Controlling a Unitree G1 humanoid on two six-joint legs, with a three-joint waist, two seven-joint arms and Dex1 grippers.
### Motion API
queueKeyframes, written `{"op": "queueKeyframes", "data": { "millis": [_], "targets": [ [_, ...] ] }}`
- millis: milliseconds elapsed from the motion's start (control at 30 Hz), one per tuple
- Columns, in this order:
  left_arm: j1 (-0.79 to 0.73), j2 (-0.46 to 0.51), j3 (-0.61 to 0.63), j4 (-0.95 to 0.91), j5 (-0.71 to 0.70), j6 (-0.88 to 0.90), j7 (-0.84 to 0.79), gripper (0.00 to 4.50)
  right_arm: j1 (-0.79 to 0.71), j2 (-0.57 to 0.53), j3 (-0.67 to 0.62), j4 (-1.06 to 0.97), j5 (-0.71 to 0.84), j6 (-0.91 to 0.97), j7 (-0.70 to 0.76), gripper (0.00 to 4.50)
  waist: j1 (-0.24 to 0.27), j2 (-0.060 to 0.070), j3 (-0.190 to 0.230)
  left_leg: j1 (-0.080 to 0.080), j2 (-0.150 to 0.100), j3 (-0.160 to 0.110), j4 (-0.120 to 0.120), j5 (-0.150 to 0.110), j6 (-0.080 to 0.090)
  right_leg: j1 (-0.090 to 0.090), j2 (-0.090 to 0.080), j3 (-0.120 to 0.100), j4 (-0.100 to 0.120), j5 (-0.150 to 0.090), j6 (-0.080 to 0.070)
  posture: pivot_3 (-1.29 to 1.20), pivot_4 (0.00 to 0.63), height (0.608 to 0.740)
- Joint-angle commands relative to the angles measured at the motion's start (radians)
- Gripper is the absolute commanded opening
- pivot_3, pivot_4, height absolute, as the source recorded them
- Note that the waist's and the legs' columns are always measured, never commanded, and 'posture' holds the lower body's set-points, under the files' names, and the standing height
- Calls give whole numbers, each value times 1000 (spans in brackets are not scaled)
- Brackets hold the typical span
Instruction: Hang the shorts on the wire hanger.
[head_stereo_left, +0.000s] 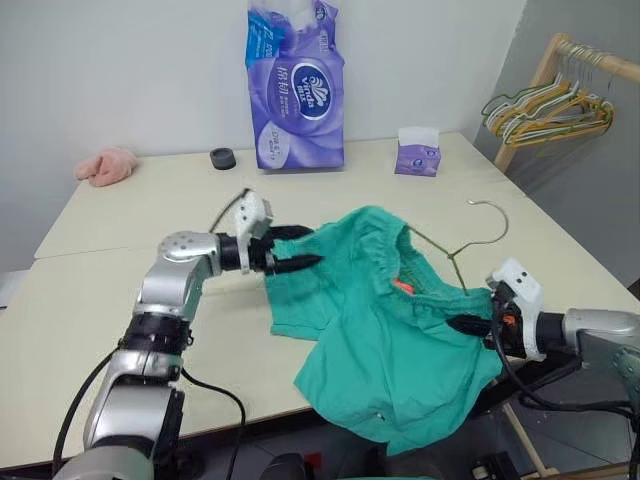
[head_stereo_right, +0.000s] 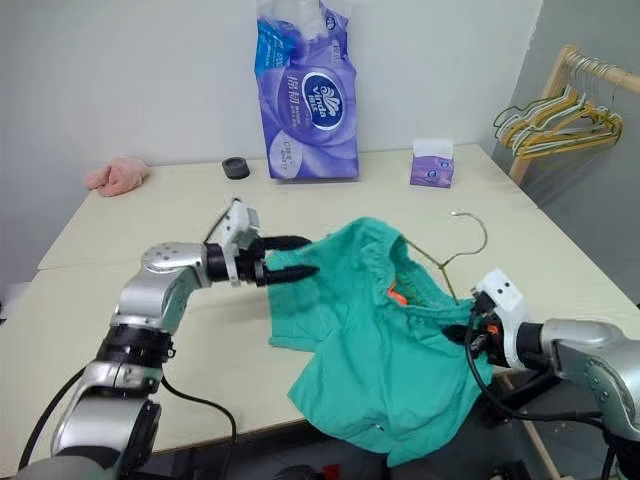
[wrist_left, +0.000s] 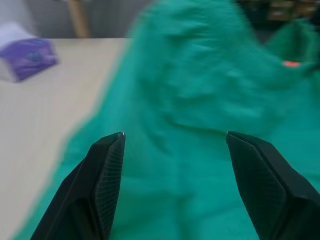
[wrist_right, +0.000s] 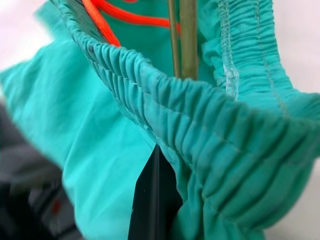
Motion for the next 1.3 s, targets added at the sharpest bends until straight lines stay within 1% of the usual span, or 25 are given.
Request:
{"op": "queueKeyframes", "data": {
  "millis": [33, 67, 133, 200, 267, 333, 433, 467, 567, 633, 667, 700, 733, 800, 833, 900, 1033, 1133, 1200, 1300],
  "targets": [
    [-5, -26, -53, -179, -55, 92, -1, 3404, -5, 75, -140, -57, 4, 135, -111, 0, -1, 1, 0, 0, 0, 0, 0, 0, 0, 0, 0, 0, 0, 0, 0, -252, 71, 740],
    [1, -40, -77, -215, -56, 104, 6, 3404, 7, 100, -175, -81, -5, 167, -137, 0, -4, 3, 2, 0, 0, 0, 0, 0, 0, 0, 0, 0, 0, 0, 0, -282, 86, 740],
    [-7, -100, -150, -261, -38, 102, 24, 3404, 39, 169, -296, -115, -10, 239, -206, 0, -7, 7, 4, 1, 0, 1, 0, 0, 0, 0, 0, 1, 0, 0, 0, -294, 89, 740],
    [-37, -162, -194, -261, -17, 90, 52, 3404, 83, 156, -395, -106, 54, 261, -264, 0, -3, 13, 7, 0, 0, 1, -1, 0, 0, 1, 1, 1, -1, 0, 0, -328, 96, 740],
    [-60, -196, -210, -253, -3, 81, 71, 3404, 94, 117, -469, -89, 130, 261, -313, 0, -15, 16, 12, 1, -3, 3, 0, -1, 2, 2, 0, 3, -1, 0, 1, -354, 102, 740],
    [-88, -231, -225, -233, -3, 79, 74, 3404, 86, 70, -537, -62, 191, 261, -371, 0, -38, 19, 16, 1, -3, 7, 0, -2, 4, 2, 1, 7, -1, -1, 3, -370, 104, 740],
    [-149, -303, -243, -180, -1, 54, 85, 3404, 41, -21, -641, 32, 280, 261, -491, 0, -70, 20, 19, 2, -3, 8, -1, -2, 5, 4, 4, 8, -1, -5, 9, -393, 110, 740],
    [-169, -327, -242, -162, 5, 44, 99, 3404, 28, -56, -663, 65, 310, 261, -529, 0, -79, 20, 20, 2, -3, 9, -1, -3, 6, 5, 8, 9, -1, -7, 11, -404, 115, 740],
    [-227, -388, -234, -103, 37, -19, 136, 3404, -16, -166, -706, 189, 404, 261, -650, 0, -107, 20, 25, 2, -5, 16, -1, -7, 13, 5, 7, 17, -2, -7, 13, -409, 120, 740],
    [-246, -406, -236, -81, 58, -59, 147, 3404, -40, -211, -719, 256, 469, 261, -729, 0, -124, 20, 27, 3, -7, 19, -1, -9, 16, 5, 6, 21, -2, -8, 14, -410, 121, 740],
    [-251, -411, -237, -73, 64, -73, 149, 3404, -49, -225, -722, 283, 502, 261, -767, 0, -135, 20, 27, 3, -7, 20, -1, -10, 18, 5, 6, 22, -3, -10, 18, -410, 121, 740],
    [-263, -421, -242, -64, 79, -104, 155, 3404, -70, -256, -724, 329, 511, 261, -801, 0, -143, 20, 27, 3, -7, 21, -1, -10, 19, 5, 6, 23, -3, -10, 18, -406, 128, 740],
    [-283, -441, -240, -53, 88, -129, 172, 3404, -110, -296, -719, 388, 498, 261, -833, 0, -152, 21, 30, 4, -7, 23, -1, -11, 20, 5, 6, 25, -4, -10, 19, -406, 128, 740],
    [-317, -484, -223, -42, 79, -134, 201, 3404, -173, -374, -696, 491, 486, 261, -871, 0, -165, 32, 39, 3, -7, 27, -1, -12, 21, 5, 5, 28, -10, -8, 24, -400, 135, 740],
    [-327, -496, -218, -37, 77, -135, 208, 3404, -188, -409, -674, 526, 484, 261, -874, 0, -168, 33, 41, 2, -9, 30, -1, -12, 22, 5, 3, 30, -12, -7, 27, -400, 135, 740],
    [-345, -513, -215, -30, 75, -141, 209, 3404, -233, -468, -629, 599, 470, 261, -876, 0, -169, 31, 44, 2, -11, 34, -1, -14, 25, 5, 2, 34, -14, -7, 32, -394, 144, 740],
    [-370, -537, -208, -19, 67, -143, 220, 3404, -322, -538, -548, 677, 399, 261, -836, 0, -177, 29, 53, 4, -11, 40, -1, -15, 28, 5, 2, 41, -15, -7, 35, -384, 154, 740],
    [-396, -562, -204, 11, 71, -159, 226, 3404, -427, -602, -432, 796, 301, 193, -783, 0, -184, 32, 66, 6, -11, 44, -1, -15, 28, 5, 2, 46, -15, -5, 39, -379, 160, 740],
    [-408, -575, -202, 24, 71, -167, 225, 3404, -496, -652, -333, 900, 231, 123, -723, 0, -189, 32, 72, 7, -12, 47, -1, -16, 30, 4, 2, 49, -15, -5, 40, -374, 163, 740],
    [-420, -587, -198, 37, 68, -171, 222, 3404, -584, -694, -219, 1012, 150, 56, -642, 0, -192, 32, 83, 7, -12, 49, -1, -17, 31, 4, 2, 51, -16, -5, 40, -374, 163, 740]
  ]
}}
